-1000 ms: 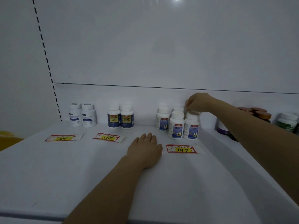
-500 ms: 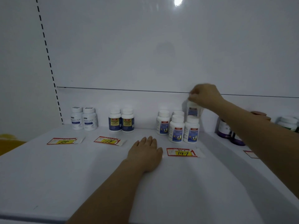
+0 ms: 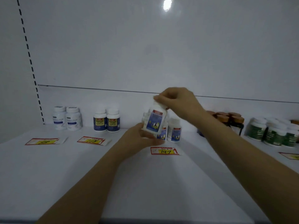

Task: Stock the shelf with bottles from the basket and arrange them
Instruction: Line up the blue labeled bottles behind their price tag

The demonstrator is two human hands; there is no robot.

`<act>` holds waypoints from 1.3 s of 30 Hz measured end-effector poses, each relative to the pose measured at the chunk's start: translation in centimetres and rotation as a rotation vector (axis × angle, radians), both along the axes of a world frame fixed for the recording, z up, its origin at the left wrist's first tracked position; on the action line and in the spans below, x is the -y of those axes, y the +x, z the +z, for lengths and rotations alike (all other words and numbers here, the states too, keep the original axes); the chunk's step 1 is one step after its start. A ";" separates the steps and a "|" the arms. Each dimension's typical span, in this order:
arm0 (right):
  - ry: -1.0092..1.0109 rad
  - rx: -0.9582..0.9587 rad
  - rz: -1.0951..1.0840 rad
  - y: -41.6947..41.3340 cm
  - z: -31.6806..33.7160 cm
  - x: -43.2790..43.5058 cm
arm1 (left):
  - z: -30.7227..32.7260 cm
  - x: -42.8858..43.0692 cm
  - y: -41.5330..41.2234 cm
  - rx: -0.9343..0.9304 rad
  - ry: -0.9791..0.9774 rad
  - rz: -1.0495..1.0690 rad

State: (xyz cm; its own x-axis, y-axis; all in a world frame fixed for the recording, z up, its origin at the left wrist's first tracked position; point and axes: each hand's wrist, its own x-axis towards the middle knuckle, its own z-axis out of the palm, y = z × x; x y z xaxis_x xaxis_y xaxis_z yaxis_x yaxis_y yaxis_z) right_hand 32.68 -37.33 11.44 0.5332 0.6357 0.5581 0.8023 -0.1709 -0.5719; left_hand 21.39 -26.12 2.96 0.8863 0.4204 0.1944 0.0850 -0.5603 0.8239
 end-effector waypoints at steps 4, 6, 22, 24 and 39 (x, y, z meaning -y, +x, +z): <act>0.019 -0.102 0.027 0.0 -3.0 -1.1 | -0.1 0.0 0.0 -0.015 -0.002 -0.015; 0.035 -0.180 0.088 0.1 -4.0 -1.6 | -0.3 -0.1 0.2 -0.015 -0.012 -0.010; 0.090 -0.484 0.269 0.2 -6.1 -1.4 | -0.9 -0.1 0.1 -0.022 0.043 -0.032; 0.116 -0.493 0.274 0.2 -6.1 -1.3 | -1.0 -0.1 0.2 -0.018 0.038 -0.027; 0.252 -0.651 0.324 0.5 -5.5 -0.9 | -0.3 -0.2 0.4 0.136 -0.222 -0.057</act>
